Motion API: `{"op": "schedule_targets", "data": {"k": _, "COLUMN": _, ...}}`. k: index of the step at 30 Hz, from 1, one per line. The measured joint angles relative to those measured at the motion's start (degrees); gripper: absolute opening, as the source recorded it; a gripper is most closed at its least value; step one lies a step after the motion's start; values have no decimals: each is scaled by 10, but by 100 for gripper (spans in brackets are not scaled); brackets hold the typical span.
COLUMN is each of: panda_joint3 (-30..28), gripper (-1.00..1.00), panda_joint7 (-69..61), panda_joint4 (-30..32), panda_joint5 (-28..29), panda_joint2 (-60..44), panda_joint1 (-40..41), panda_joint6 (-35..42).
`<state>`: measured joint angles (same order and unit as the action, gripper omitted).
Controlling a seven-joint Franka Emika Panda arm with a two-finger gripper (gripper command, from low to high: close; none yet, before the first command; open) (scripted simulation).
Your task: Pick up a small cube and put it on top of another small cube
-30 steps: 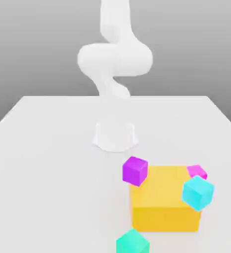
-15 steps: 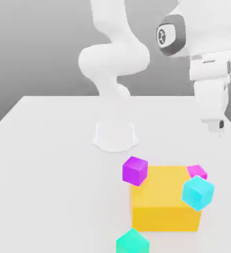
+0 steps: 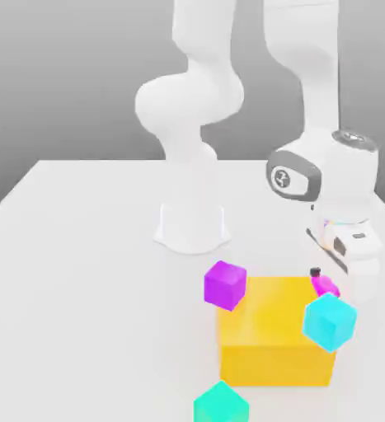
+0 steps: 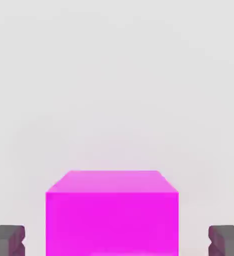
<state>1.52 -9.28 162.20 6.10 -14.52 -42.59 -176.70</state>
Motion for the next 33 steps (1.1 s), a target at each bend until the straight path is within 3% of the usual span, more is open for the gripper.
{"op": "schedule_targets", "data": {"k": 6, "panda_joint3": 0, "gripper": -100, "panda_joint7": 1, "panda_joint4": 0, "panda_joint5": 2, "panda_joint2": 1, "panda_joint1": 0, "panda_joint6": 2}}
{"op": "schedule_targets", "data": {"k": 13, "panda_joint3": 28, "gripper": -100, "panda_joint7": -40, "panda_joint4": 24, "panda_joint5": -55, "panda_joint2": 132, "panda_joint1": 13, "panda_joint6": 110}}
{"op": "schedule_targets", "data": {"k": 15, "panda_joint3": 14, "gripper": -100, "panda_joint7": -23, "panda_joint4": 3, "panda_joint5": -61, "panda_joint2": 156, "panda_joint1": 4, "panda_joint6": 153}}
{"op": "schedule_targets", "data": {"k": 25, "panda_joint3": -50, "gripper": -100, "panda_joint7": 159, "panda_joint4": -183, "panda_joint5": -57, "panda_joint2": 213, "panda_joint1": 122, "panda_joint6": 396}}
{"op": "schedule_targets", "data": {"k": 27, "panda_joint3": -53, "gripper": -100, "panda_joint7": 166, "panda_joint4": -188, "panda_joint5": -59, "panda_joint2": 206, "panda_joint1": 127, "panda_joint6": 395}}
{"op": "schedule_targets", "data": {"k": 29, "panda_joint3": -55, "gripper": -100, "panda_joint7": 171, "panda_joint4": -180, "panda_joint5": -62, "panda_joint2": 162, "panda_joint1": 129, "panda_joint6": 343}}
{"op": "schedule_targets", "data": {"k": 30, "panda_joint3": -59, "gripper": 100, "panda_joint7": 171, "panda_joint4": -177, "panda_joint5": -63, "panda_joint2": 148, "panda_joint1": 126, "panda_joint6": 326}}
{"op": "schedule_targets", "data": {"k": 33, "panda_joint3": -59, "gripper": 100, "panda_joint7": 171, "panda_joint4": -177, "panda_joint5": -63, "panda_joint2": 148, "panda_joint1": 128, "panda_joint6": 326}}
